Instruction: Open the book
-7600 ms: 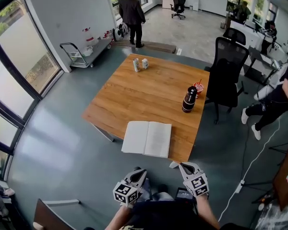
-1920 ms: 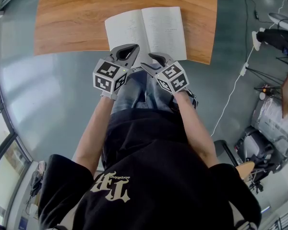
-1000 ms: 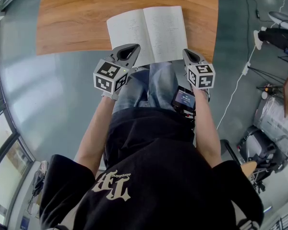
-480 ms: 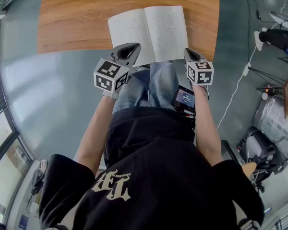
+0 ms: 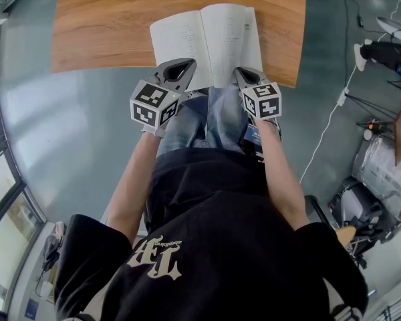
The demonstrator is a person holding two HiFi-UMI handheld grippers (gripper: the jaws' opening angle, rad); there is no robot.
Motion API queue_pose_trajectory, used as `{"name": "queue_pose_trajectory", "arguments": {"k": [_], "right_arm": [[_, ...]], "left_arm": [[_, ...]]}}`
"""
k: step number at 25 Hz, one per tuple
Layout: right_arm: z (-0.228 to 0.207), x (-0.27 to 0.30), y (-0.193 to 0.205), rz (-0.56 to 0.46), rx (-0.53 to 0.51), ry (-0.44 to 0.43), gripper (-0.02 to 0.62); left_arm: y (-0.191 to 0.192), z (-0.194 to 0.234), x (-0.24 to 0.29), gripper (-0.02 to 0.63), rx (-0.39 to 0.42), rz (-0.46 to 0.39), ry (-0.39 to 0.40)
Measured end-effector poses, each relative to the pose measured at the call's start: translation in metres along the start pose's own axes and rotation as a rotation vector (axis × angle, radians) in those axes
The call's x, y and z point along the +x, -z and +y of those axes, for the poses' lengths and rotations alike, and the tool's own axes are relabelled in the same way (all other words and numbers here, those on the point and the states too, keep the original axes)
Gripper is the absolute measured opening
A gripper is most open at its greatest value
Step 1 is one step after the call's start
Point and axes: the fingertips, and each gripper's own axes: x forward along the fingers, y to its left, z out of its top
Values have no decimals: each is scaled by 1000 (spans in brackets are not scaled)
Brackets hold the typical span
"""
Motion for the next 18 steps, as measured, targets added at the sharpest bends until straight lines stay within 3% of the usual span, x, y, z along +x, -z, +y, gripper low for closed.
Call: {"name": "queue_pose_trajectory", "arguments": {"k": [18], "right_arm": [[128, 8, -27, -75, -166, -392, -12]], "left_arm": [[-5, -7, 1, 5, 4, -20, -6]]}}
